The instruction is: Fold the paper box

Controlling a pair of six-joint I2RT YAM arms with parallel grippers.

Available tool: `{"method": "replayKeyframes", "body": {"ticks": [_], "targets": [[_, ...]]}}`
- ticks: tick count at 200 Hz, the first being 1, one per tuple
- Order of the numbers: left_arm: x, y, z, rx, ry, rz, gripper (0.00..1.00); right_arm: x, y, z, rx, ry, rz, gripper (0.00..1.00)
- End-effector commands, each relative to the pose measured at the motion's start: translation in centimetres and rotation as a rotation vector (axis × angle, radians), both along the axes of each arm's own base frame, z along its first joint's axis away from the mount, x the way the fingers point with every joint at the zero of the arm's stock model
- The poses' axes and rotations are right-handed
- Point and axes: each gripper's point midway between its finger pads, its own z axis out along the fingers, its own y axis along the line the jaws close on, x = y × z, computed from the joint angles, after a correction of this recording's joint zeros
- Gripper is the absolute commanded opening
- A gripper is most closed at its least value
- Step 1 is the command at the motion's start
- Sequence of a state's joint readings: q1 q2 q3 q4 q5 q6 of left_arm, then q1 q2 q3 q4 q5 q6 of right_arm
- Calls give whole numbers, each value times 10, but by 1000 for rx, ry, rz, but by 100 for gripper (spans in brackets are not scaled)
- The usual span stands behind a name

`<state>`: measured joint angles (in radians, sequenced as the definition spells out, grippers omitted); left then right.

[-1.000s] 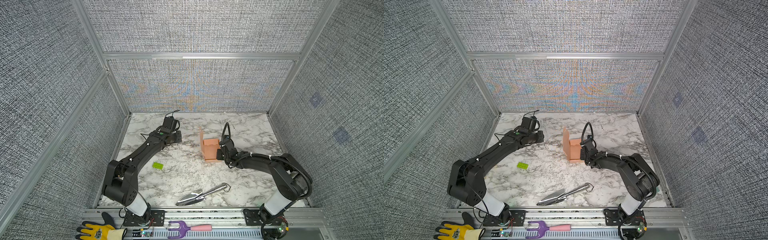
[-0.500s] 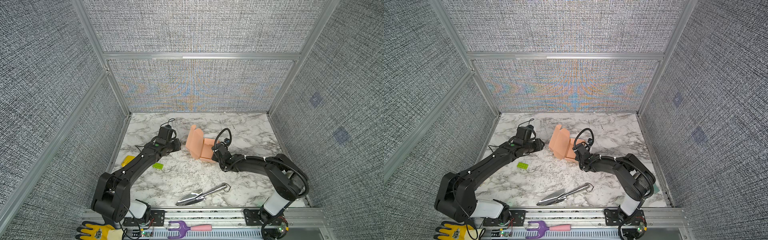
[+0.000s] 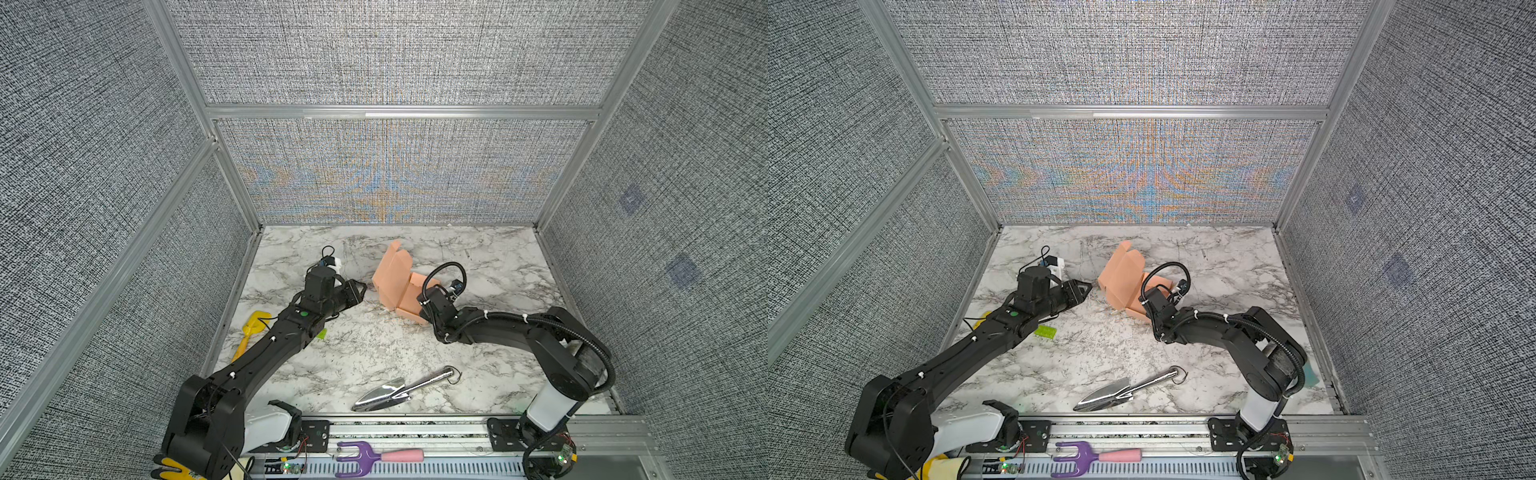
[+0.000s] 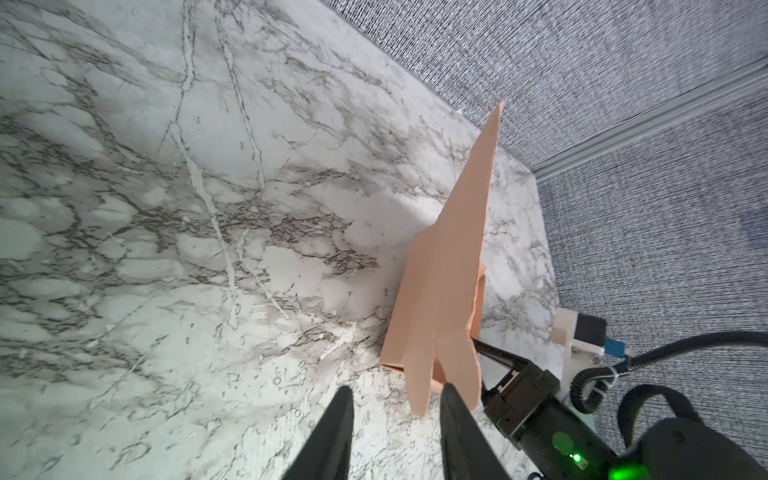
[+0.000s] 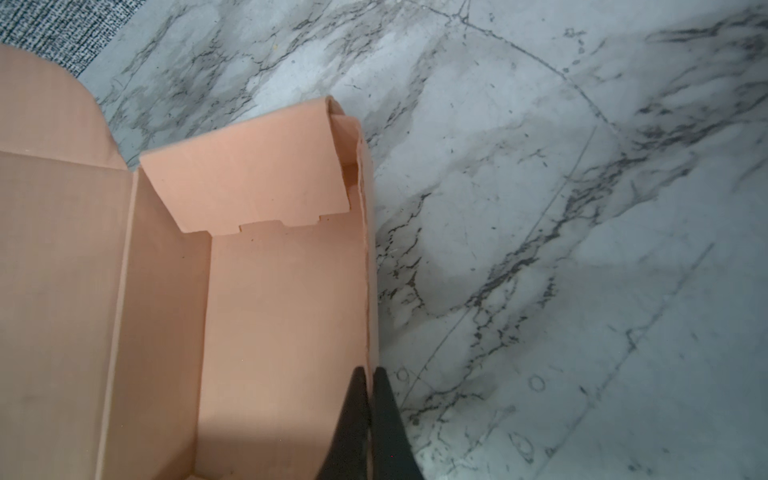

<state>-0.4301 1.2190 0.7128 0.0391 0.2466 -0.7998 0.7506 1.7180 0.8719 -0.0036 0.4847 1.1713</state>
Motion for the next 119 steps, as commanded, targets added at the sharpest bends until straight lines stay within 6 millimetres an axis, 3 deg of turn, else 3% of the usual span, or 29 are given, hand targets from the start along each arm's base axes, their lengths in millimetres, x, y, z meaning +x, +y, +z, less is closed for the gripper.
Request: {"method": "replayKeyframes", "body": {"ticks": [1,69,98,102,119], "targets": [[3,-4,14,-79,-55,19,37,-3,-7,-3,32,11,-92,0],[-14,-20,3,-48,-114,58,37,-4,-5,-8,70,40,-166,0],[-14,-38,-7,-69,-111,37,36,-7,-6,-12,51,50,-171,0],[-14,-42,-9,-72,-108,29,36,-1,0,-4,69,35,-172,0],[-12,-56,-13,-65,-111,16,36,-1,2,-4,66,42,-173,0]]}}
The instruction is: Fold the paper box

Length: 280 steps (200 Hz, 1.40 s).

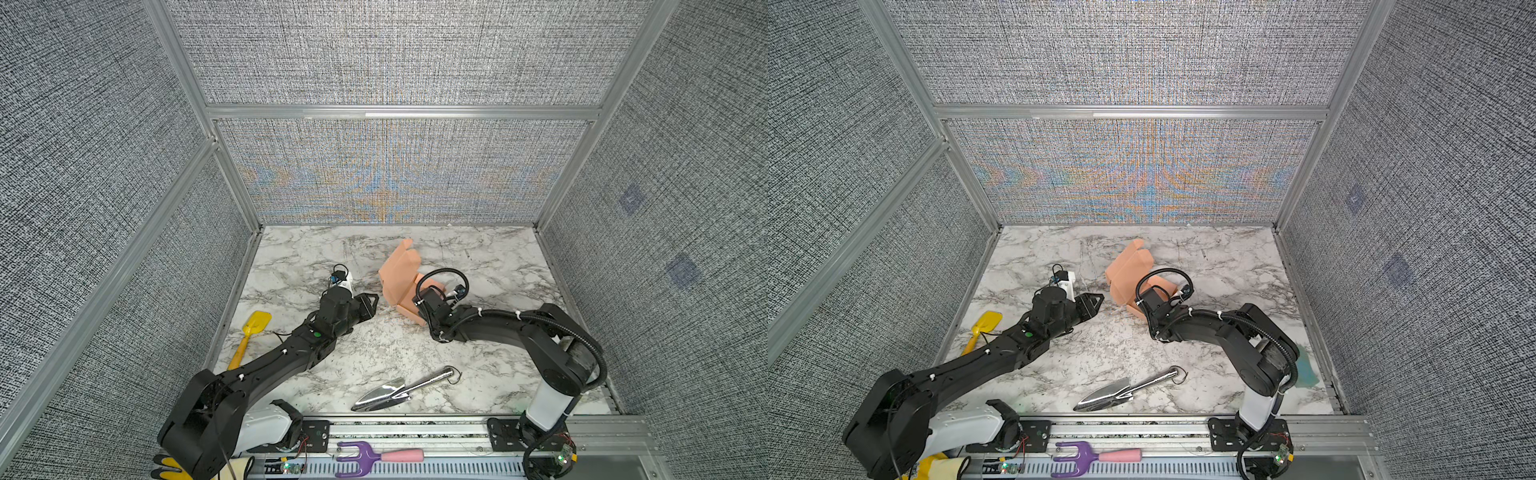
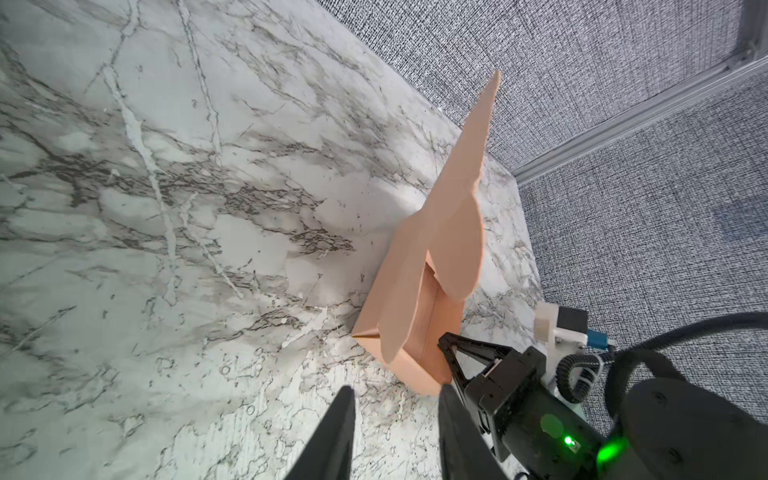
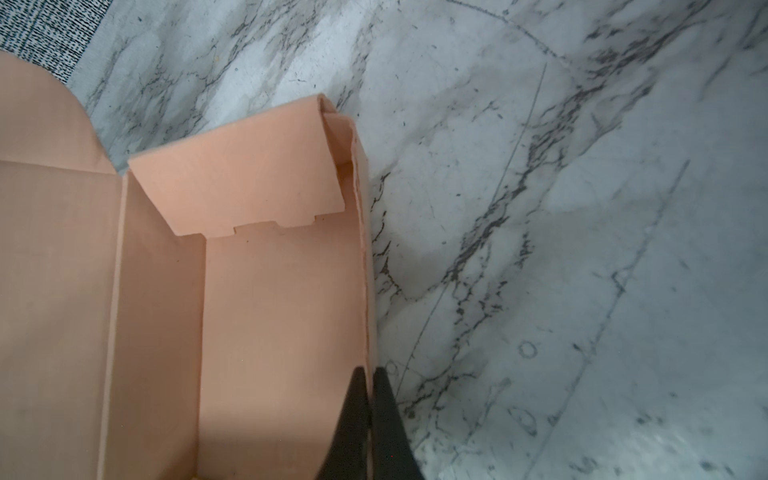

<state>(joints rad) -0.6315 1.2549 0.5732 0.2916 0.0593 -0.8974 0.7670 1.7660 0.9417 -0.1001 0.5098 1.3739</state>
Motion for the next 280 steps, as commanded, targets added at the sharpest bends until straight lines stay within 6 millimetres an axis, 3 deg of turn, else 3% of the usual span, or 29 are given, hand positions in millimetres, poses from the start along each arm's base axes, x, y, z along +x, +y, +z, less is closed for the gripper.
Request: {"method": "replayKeyframes", "body": {"ticks": [1,42,82,102,143,162,189,199,210,222,255,280], "targets": [[9,-17,12,-38,-56,3,36,0,-1,1,-7,6,-28,0],[23,-31,0,11,-69,13,37,0,0,3,-10,0,-24,0],[43,-30,-13,96,-79,62,34,0,0,5,-8,-7,-22,0],[50,-34,-14,110,-81,64,26,0,1,6,-10,-10,-21,0],[57,-39,-16,138,-94,56,1,-1,0,5,-9,-12,-23,0],[59,-39,-13,167,-114,45,0,-2,3,8,-4,-23,-5,0],[63,-33,-6,235,-171,47,0,-3,7,18,-7,-74,90,26],[65,-33,0,263,-211,34,0,-3,10,31,-18,-119,150,40],[67,-30,4,301,-248,32,0,-6,6,42,-36,-167,198,57],[69,-26,6,345,-279,35,0,-10,-5,54,-71,-219,230,66],[71,-29,9,414,-346,-32,0,-13,-24,99,-228,-359,444,76],[70,-35,8,404,-375,-106,0,7,-37,115,-204,-412,575,78]]}}
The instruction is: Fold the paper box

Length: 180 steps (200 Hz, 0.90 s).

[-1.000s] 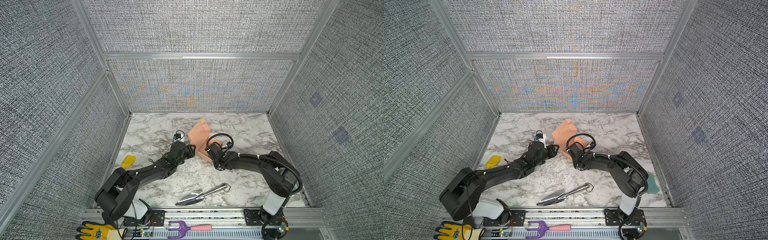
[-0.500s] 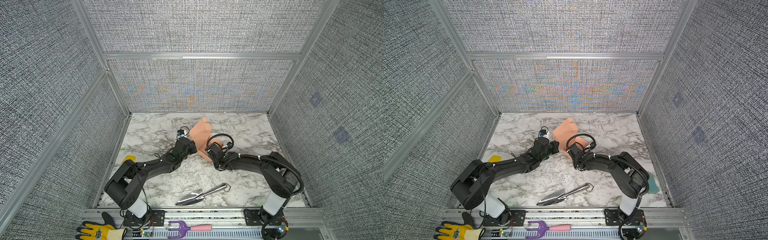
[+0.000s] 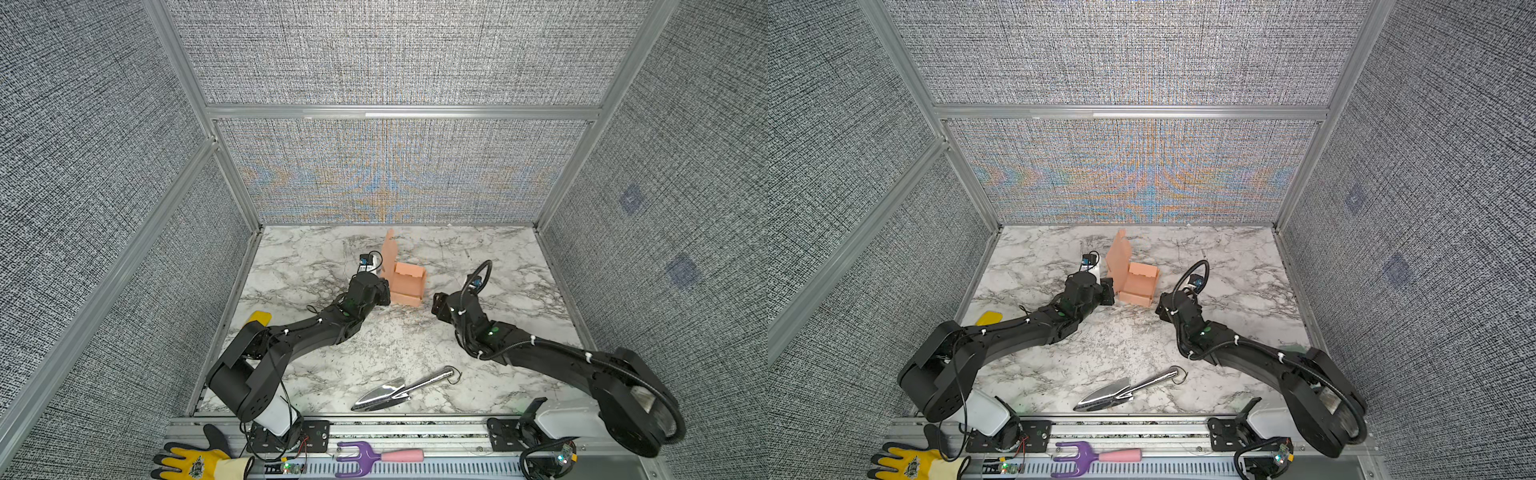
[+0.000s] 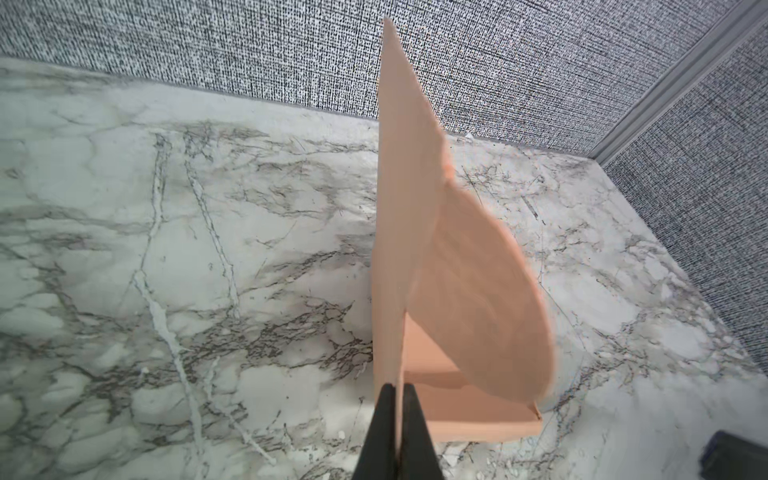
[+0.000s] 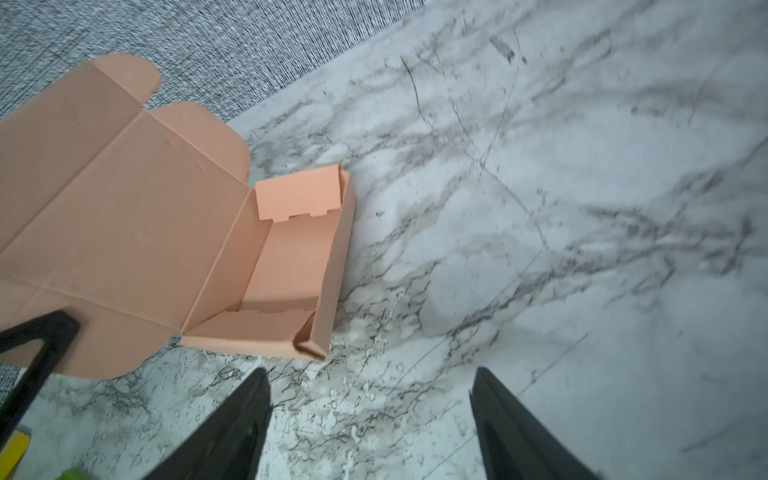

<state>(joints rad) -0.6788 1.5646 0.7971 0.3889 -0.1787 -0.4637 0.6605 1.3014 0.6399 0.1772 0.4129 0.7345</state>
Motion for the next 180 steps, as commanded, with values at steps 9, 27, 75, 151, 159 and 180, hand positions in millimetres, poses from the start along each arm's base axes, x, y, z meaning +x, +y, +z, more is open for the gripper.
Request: {"method": "replayKeyframes", "body": {"ticks": [9,27,75,151,159,180], "targets": [[1,-12,10,14,-76,-122,0,24,4,24,-38,-95,266,78],[-5,-21,12,22,-97,-196,0,42,-2,29,-52,-105,311,77],[-18,-33,16,14,-139,-345,0,86,14,28,-122,-149,513,76],[-2,5,19,24,-140,-290,0,127,45,41,-93,-313,754,74],[0,5,16,27,-135,-294,0,130,48,42,-90,-329,765,74],[7,3,10,40,-117,-298,0,140,53,41,-97,-347,779,72]]}}
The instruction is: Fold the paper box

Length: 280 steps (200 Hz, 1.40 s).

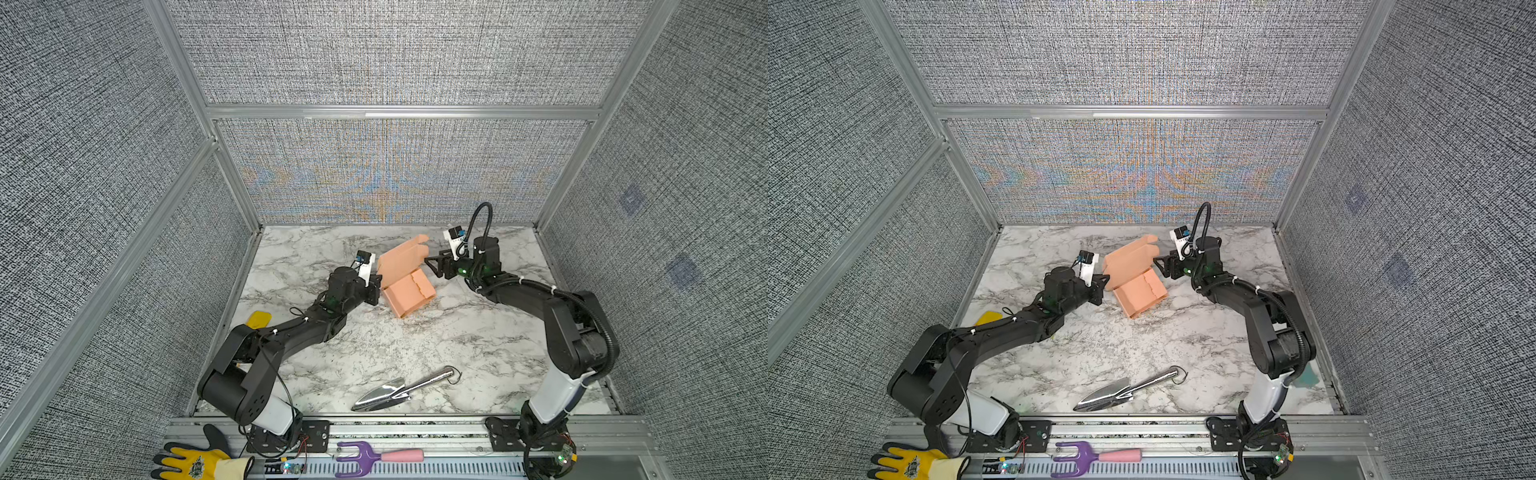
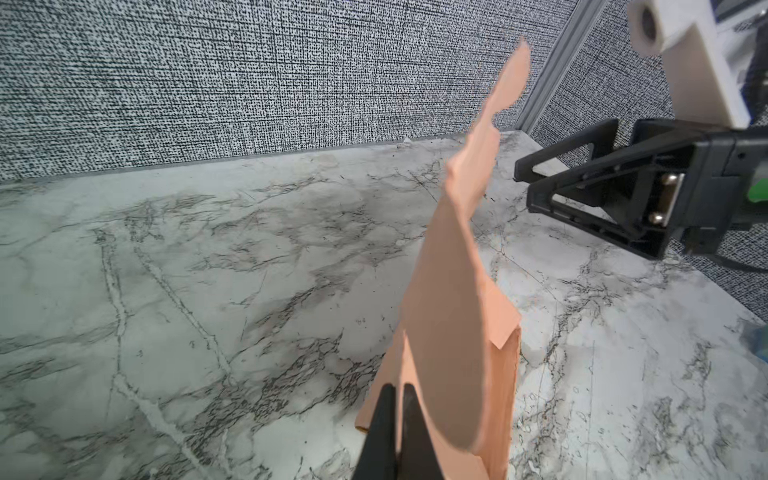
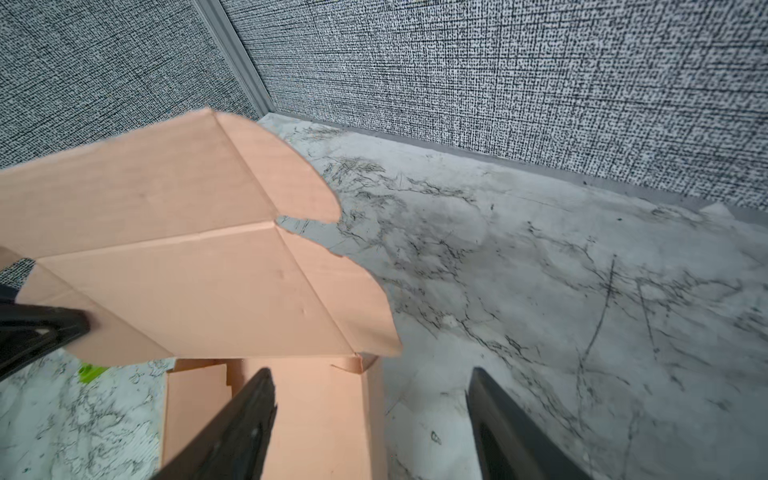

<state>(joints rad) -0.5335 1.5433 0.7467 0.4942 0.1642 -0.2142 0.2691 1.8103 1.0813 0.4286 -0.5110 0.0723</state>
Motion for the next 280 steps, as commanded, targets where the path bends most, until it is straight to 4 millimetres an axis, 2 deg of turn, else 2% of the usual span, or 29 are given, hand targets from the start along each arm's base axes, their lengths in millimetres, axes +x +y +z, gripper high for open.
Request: {"method": "replayKeyframes", "body": {"ticks": [1,65,105,139,165,204,242,280], "targets": [[5,-5,0,8,-6,-30,0,6,11,15,9,-90,66,72],[20,-5,-9,36,17,-23,0,30,20,6,-39,-119,95,63],[24,-5,-14,51,28,-34,0,51,18,2,-72,-139,75,62],[25,-7,-14,59,34,-47,0,62,22,-4,-75,-122,113,61],[25,-7,-18,68,63,-49,0,64,25,-9,-64,-103,142,58],[27,-5,-23,91,96,-43,0,56,33,-13,-30,-81,188,50],[27,-2,-22,89,92,-37,0,52,39,-20,-12,-68,211,49],[25,-4,-16,78,72,-56,0,59,43,-23,-12,-68,217,49]]}}
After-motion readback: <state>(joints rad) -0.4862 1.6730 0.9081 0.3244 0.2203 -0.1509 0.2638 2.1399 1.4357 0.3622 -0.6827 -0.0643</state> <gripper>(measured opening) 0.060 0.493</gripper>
